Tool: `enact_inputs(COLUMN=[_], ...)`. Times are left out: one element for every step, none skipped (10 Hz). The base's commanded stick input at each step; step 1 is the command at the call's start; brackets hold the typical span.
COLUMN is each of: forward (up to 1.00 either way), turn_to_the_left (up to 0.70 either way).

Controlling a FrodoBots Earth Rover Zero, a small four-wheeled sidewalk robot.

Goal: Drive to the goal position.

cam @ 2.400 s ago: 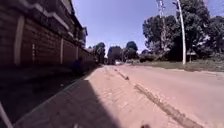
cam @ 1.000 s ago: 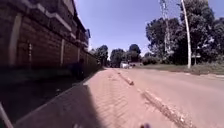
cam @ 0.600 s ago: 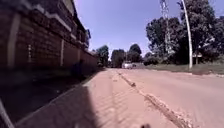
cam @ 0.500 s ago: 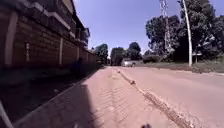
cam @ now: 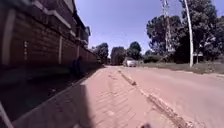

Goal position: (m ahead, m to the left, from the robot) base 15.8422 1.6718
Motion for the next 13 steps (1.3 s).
enact_inputs(forward=[0.3,0.3,0.3,0.3,0.3,0.3,0.3,0.3,0.3,0.3,0.3,0.3,0.3], turn_to_the_left=[0.51,0.29,0.08,0.0,0.0,0.0,0.0,0.0,0.0,0.0,0.0,0.0,0.0])
